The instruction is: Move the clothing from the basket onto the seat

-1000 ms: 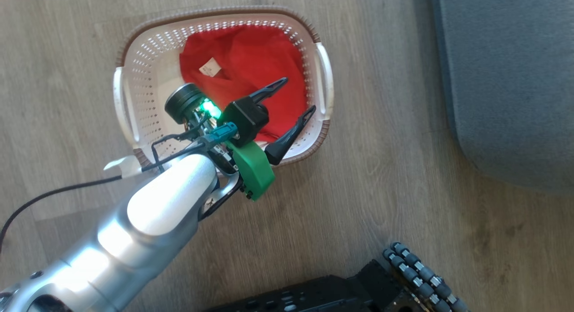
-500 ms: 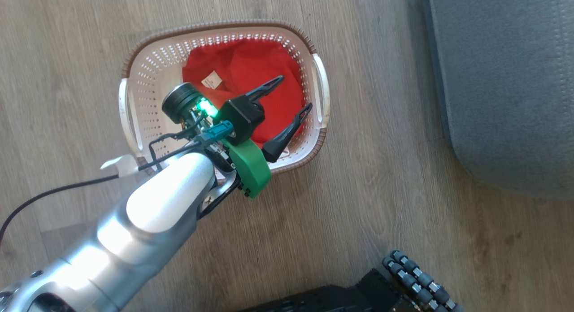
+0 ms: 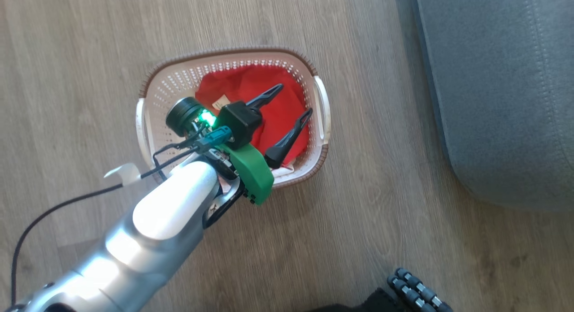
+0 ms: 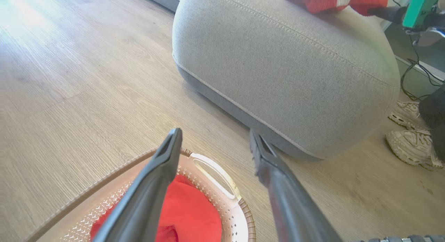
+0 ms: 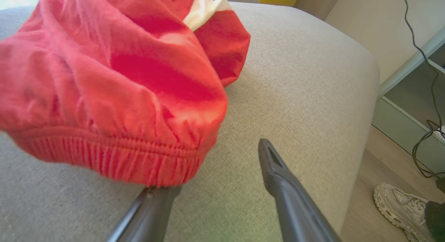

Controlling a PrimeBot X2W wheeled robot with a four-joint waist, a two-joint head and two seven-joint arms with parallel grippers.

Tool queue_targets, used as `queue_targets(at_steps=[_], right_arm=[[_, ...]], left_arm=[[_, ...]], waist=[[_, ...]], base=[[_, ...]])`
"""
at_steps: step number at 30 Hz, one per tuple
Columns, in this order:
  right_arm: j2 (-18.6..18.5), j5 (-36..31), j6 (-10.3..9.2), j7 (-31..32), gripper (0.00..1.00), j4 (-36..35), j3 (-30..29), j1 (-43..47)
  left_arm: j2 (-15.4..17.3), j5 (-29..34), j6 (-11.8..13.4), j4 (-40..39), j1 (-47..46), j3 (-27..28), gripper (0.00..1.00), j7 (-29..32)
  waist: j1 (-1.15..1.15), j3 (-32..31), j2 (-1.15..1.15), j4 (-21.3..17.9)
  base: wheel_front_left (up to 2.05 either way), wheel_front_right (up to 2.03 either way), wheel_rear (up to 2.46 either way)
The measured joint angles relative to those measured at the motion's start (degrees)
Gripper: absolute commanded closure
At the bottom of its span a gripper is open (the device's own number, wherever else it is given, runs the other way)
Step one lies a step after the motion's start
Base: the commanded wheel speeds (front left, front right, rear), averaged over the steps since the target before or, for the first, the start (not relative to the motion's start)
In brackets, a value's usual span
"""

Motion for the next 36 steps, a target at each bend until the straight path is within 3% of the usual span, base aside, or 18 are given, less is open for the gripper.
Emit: queue_targets(at_steps=[7, 14, 26, 30, 36], right_arm=[[0.9, 1.3, 0.0, 0.0, 0.0, -2.8, 1.4, 6.3], [2.3, -0.9, 0.0, 0.0, 0.0, -6.5, 8.7, 7.1], [3.3, -4.8, 0.0, 0.0, 0.0, 2.5, 15.8, 11.5], [3.7, -2.3, 0.0, 0.0, 0.0, 1.8, 18.9, 14.2], [5.4, 3.7, 0.0, 0.0, 0.0, -4.9, 25.9, 18.3]], left_arm=[[-1.0, 0.0, 0.0, -0.2, 2.3, 2.7, 0.0, -0.1], [-1.3, 0.0, 0.0, -0.2, 4.7, 3.9, 0.0, -0.1], [-3.5, -1.0, 0.0, -0.1, 9.0, 5.8, 0.0, -0.1], [-4.0, -1.0, 0.0, -0.1, 11.5, 7.6, 0.0, -0.1], [-4.3, -0.3, 0.0, 0.0, 16.5, 12.7, 0.0, -0.1]], waist=[[0.0, -2.9, 0.0, 1.1], [0.0, -4.5, 0.0, 2.6], [0.0, -10.9, 0.0, 6.1], [0.0, -14.2, 0.0, 7.3], [0.0, -19.1, 0.0, 9.0]], base=[[0.0, 0.0, 0.0], [0.0, 0.0, 0.0], [0.0, 0.0, 0.0], [0.0, 0.0, 0.0], [0.0, 0.0, 0.0]])
